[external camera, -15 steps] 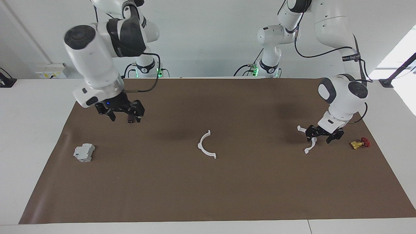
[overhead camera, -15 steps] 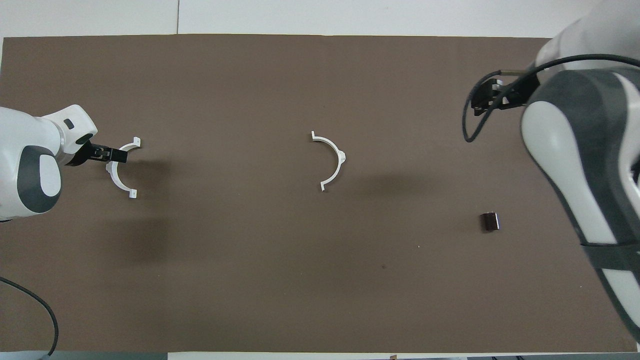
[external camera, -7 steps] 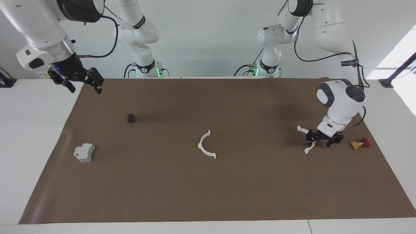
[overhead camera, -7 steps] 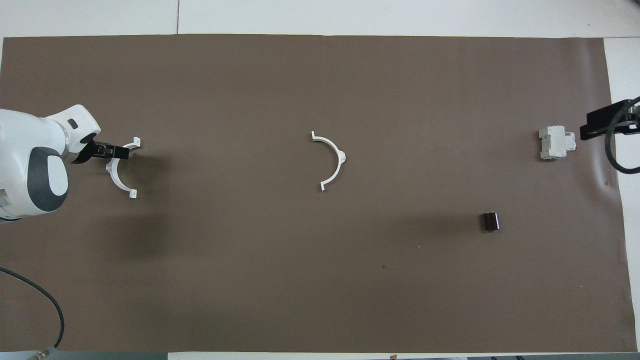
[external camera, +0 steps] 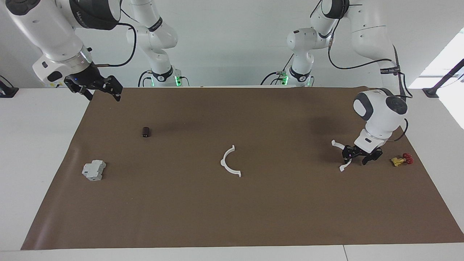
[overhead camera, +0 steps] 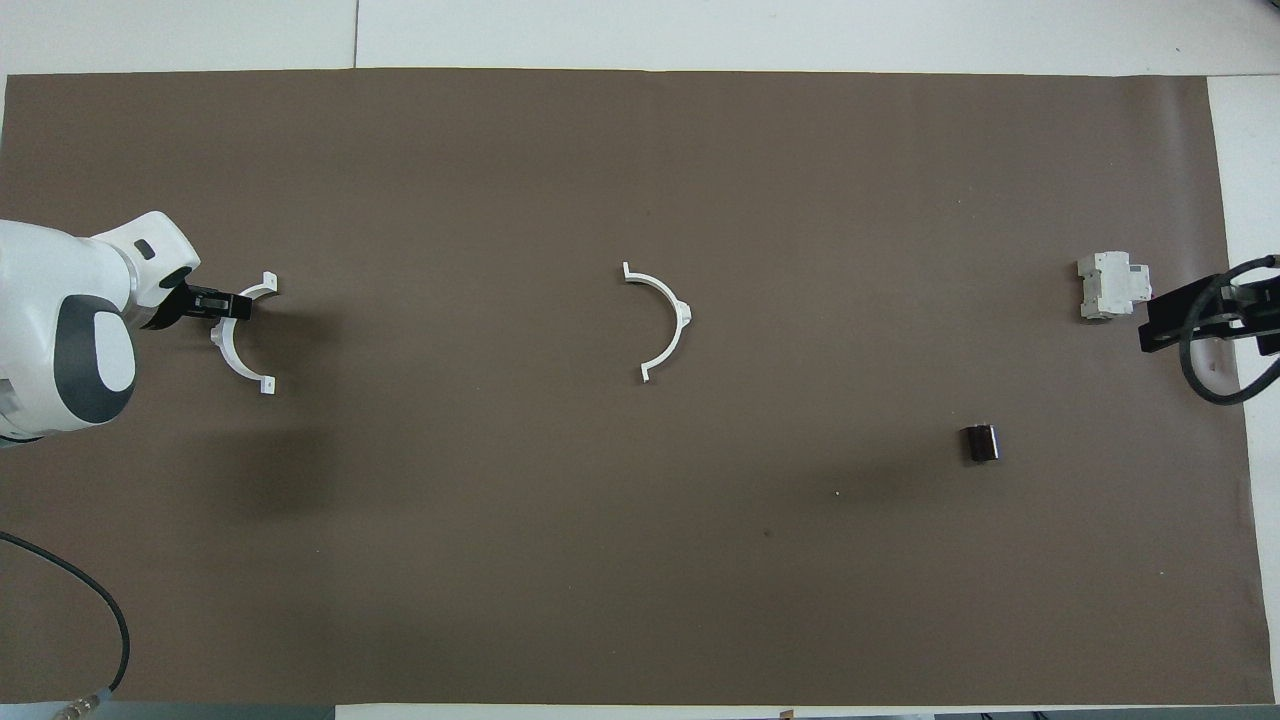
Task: Assemble drain pipe with both arms
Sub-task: 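Lift the held clamp half with the left gripper toward the center half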
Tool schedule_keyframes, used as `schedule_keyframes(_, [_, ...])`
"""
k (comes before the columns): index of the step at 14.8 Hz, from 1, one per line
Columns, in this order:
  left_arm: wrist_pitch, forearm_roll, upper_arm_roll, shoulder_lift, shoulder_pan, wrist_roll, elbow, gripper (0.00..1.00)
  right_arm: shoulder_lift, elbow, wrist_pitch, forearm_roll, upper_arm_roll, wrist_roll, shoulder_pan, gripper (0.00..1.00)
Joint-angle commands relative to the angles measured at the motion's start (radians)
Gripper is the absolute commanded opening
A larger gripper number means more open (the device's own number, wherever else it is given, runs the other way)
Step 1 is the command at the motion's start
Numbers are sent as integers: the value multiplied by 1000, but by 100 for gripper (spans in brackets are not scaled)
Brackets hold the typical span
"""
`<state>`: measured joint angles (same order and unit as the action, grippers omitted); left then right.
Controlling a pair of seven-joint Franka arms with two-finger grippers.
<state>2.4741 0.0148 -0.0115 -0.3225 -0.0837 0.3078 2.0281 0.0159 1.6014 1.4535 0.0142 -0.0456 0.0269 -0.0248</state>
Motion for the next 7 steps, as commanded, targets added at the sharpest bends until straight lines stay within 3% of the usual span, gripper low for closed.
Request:
schedule_keyframes(1, [-10,11,4,10,-8,-2,12,10,21,31,30,24,-35,30,38,100])
schedule_keyframes(2, [-21,11,4,11,-8,1,12,0,0,3,24,24,-57,30,46,100])
schedule_keyframes(7, [-101,11,2,51,12,-31,9,0,-5,-6,33,13,-66,39,45,100])
